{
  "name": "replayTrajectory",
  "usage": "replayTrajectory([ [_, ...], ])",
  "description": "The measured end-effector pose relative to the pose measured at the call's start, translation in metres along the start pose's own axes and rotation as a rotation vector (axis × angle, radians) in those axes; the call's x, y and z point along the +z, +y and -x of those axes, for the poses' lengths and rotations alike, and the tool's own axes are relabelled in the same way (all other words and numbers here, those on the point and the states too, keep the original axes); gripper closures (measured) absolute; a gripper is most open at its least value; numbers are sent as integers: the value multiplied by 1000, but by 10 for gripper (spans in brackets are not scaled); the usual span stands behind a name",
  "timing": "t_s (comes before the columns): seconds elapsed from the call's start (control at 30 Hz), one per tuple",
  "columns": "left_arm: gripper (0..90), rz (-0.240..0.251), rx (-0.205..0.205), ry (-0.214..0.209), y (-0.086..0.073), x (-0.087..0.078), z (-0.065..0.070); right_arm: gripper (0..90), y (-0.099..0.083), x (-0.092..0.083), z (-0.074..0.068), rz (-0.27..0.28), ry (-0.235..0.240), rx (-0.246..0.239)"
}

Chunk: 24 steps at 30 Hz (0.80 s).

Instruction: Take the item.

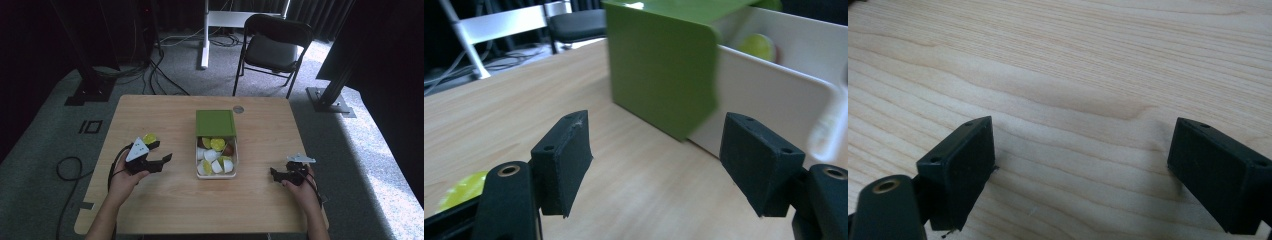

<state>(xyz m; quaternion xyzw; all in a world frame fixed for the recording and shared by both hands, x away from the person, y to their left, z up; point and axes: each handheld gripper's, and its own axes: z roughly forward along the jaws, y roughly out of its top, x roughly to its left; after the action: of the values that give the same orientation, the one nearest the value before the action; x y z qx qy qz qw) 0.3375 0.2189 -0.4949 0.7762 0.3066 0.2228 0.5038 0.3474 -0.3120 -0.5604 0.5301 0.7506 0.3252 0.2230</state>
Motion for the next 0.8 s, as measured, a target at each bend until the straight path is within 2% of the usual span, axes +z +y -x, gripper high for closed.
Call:
replayTrajectory([
  [0.23, 298, -75, 83, -70, -10, -2, 21, 114, 0, 0, 0, 0, 0, 0],
  [0.27, 299, -80, 88, -89, -12, -3, 23, 113, 0, 0, 0, 0, 0, 0],
  [0.3, 298, -80, 88, -89, -12, -3, 23, 113, 0, 0, 0, 0, 0, 0],
  [0.33, 298, -77, 105, -121, -15, -4, 29, 114, 0, 0, 0, 0, 0, 0],
  [0.4, 299, -86, 97, -162, -17, -5, 32, 114, 0, 0, 0, 0, 0, 0],
  [0.57, 299, -131, 141, -221, -24, -6, 40, 114, 0, 0, 0, 0, 0, 0],
  [0.63, 299, -147, 143, -255, -25, -8, 43, 114, 0, 0, 0, 0, 0, 0],
  [0.8, 298, -192, 166, -299, -35, -15, 48, 113, 0, 0, 0, 0, 0, 0],
])
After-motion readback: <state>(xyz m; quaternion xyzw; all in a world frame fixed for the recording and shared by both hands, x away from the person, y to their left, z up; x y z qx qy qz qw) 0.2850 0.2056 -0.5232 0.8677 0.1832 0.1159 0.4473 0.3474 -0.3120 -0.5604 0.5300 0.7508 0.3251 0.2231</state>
